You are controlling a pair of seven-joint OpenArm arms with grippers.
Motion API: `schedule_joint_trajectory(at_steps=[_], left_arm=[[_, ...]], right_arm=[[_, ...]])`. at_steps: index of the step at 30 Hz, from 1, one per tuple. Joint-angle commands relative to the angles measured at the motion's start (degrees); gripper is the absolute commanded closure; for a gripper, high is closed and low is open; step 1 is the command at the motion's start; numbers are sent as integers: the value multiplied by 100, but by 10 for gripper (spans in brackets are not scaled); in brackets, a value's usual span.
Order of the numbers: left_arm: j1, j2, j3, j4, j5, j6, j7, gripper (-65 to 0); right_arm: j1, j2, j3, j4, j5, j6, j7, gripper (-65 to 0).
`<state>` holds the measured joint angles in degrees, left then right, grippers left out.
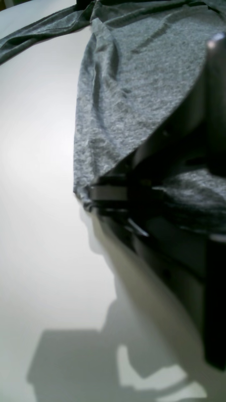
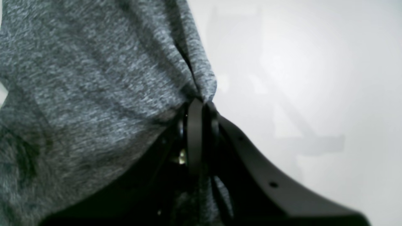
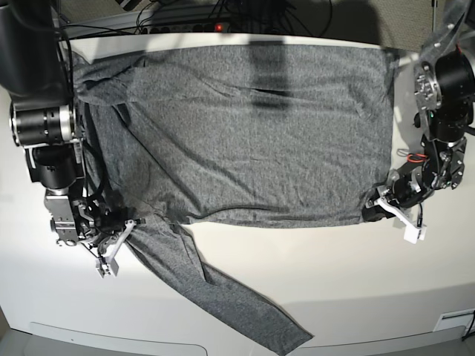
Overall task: Fold the T-shirt properly
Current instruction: 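Grasp the shirt side near the sleeve with the right gripper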
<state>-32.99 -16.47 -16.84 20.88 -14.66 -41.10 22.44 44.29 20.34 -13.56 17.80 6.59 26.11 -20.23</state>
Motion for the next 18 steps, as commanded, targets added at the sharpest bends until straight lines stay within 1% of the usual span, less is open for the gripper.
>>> schedule_joint_trajectory(at_steps=[1,4,6,9,12,15,17,18], left_arm=[[-20,-52,9,9,245,110,179,0],[-22,-33,9,9,212,110,-109,0],[-24,-39,9,9,-61,110,-203,0],[-74,-44,9,9,-551,110,-214,0],[-201,-90,11,13,-704,110,-81,0],[-339,-162,9,15,-713,110,120,0],[-433,-214,9,15,-868,110,299,0],[-466,-240,9,22,-1012,110,385,0]], right_arm=[[22,46,-4,17,-42,-50,-76,0],[-101,63,-4,17,-46,-50,337,0],[-85,63,4,20,-42,-48,446,0],[116,72,4,85,-44,-35,461,0],[409,109,4,295,-28,177,282,0],[629,164,4,531,247,442,-109,0],[713,197,4,651,433,697,-323,0],[717,210,4,726,520,879,-352,0]])
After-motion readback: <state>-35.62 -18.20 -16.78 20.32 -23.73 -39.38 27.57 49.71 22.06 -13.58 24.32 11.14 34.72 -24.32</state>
